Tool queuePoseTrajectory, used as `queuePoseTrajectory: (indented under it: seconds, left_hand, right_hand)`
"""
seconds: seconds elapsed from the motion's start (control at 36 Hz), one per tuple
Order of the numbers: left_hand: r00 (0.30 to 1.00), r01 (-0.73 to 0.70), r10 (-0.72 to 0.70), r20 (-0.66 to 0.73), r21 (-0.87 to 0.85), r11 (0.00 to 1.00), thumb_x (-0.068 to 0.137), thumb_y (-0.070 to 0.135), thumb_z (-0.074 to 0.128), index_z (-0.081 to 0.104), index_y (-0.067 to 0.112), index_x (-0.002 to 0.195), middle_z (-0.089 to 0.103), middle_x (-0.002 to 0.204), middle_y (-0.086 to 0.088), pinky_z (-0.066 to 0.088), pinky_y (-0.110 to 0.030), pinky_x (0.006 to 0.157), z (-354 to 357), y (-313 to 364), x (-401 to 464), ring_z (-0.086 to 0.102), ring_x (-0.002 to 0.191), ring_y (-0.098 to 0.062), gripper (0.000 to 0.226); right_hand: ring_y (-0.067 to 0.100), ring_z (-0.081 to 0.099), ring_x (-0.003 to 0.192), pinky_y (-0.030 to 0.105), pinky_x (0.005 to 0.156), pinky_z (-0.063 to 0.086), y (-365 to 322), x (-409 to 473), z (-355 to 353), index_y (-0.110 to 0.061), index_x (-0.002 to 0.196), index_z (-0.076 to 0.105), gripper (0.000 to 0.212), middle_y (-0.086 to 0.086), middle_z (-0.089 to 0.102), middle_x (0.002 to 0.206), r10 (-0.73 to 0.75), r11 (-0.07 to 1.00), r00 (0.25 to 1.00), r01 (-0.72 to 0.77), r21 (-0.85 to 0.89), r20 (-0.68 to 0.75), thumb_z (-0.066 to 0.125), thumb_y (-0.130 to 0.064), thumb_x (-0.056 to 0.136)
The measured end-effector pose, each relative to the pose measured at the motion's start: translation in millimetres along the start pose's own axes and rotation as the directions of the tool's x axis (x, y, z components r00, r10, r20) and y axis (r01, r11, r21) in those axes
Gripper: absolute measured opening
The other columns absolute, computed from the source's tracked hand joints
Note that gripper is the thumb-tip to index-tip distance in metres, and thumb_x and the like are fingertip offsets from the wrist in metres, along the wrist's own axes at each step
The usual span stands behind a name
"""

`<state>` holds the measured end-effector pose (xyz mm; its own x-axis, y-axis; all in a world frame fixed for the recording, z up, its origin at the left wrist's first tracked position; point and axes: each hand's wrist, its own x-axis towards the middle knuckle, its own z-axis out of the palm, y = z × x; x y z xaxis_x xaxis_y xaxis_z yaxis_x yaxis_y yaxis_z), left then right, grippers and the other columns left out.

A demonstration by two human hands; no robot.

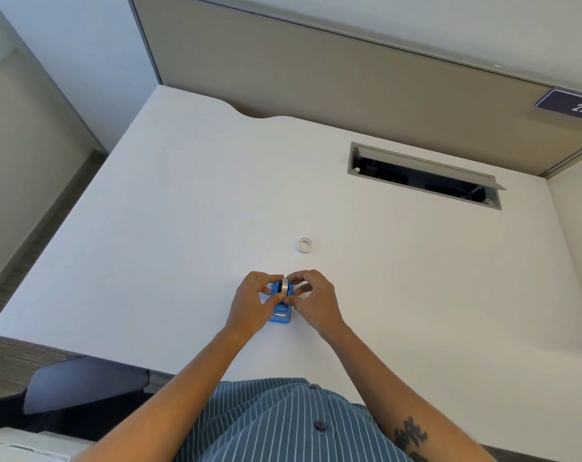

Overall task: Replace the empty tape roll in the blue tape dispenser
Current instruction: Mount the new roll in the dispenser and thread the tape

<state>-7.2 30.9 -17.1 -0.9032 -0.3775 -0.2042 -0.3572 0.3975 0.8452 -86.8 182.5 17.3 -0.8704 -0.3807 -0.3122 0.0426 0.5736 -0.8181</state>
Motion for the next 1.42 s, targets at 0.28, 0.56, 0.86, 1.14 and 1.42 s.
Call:
queuePoseTrajectory:
  seconds: [0.28,0.56,0.86,1.14,1.42]
  left_hand:
    - [1.0,-0.027,0.026,-0.008,-0.012,1.0,0.094,0.024,0.081,0.065,0.039,0.118,0.061,0.116,0.008,0.046,-0.006,0.076,0.7,-2.0,-1.4,0.066,0.087,-0.002,0.032]
    - [0.999,-0.039,0.039,0.005,0.036,0.999,0.095,0.019,0.08,0.072,0.026,0.124,0.06,0.118,0.006,0.048,0.001,0.073,0.2,-3.8,-2.3,0.064,0.087,0.002,0.032]
    - [1.0,-0.021,0.019,0.019,0.058,0.998,0.095,0.014,0.079,0.071,0.016,0.127,0.062,0.123,-0.001,0.046,0.001,0.073,-1.7,0.5,-3.5,0.064,0.088,-0.009,0.033]
    - [0.999,-0.032,0.03,0.033,0.064,0.997,0.096,0.014,0.079,0.073,0.019,0.127,0.064,0.125,-0.004,0.046,0.0,0.075,-2.0,0.9,-4.0,0.065,0.093,-0.011,0.033]
    - [0.998,-0.045,0.043,0.034,0.069,0.997,0.095,0.015,0.08,0.074,0.019,0.129,0.065,0.123,-0.003,0.044,-0.002,0.079,-3.8,3.8,-4.8,0.065,0.092,-0.011,0.034]
  right_hand:
    - [0.027,0.076,0.095,0.022,0.084,0.059,2.7,2.1,-1.5,-0.012,0.111,0.082,0.032,0.007,0.074,0.113,-0.091,0.995,0.996,0.091,-0.042,0.001,0.089,0.002,0.083]
    - [0.027,0.076,0.096,0.041,0.092,0.063,3.2,2.6,-1.4,-0.009,0.114,0.083,0.028,0.011,0.073,0.112,-0.113,0.991,0.993,0.114,-0.064,0.012,0.086,0.001,0.087]
    - [0.023,0.072,0.096,0.037,0.087,0.061,7.1,7.0,0.7,-0.013,0.115,0.086,0.026,0.004,0.071,0.104,-0.163,0.975,0.986,0.165,-0.152,0.024,0.086,-0.007,0.09]
    - [0.022,0.071,0.095,0.041,0.08,0.062,9.6,6.7,4.4,-0.015,0.113,0.087,0.021,0.001,0.073,0.103,-0.173,0.968,0.985,0.168,-0.186,-0.009,0.085,-0.014,0.092]
    - [0.019,0.073,0.091,0.046,0.078,0.063,9.2,6.4,4.2,-0.019,0.104,0.089,0.014,-0.002,0.076,0.1,-0.166,0.972,0.986,0.159,-0.171,-0.032,0.084,-0.014,0.092]
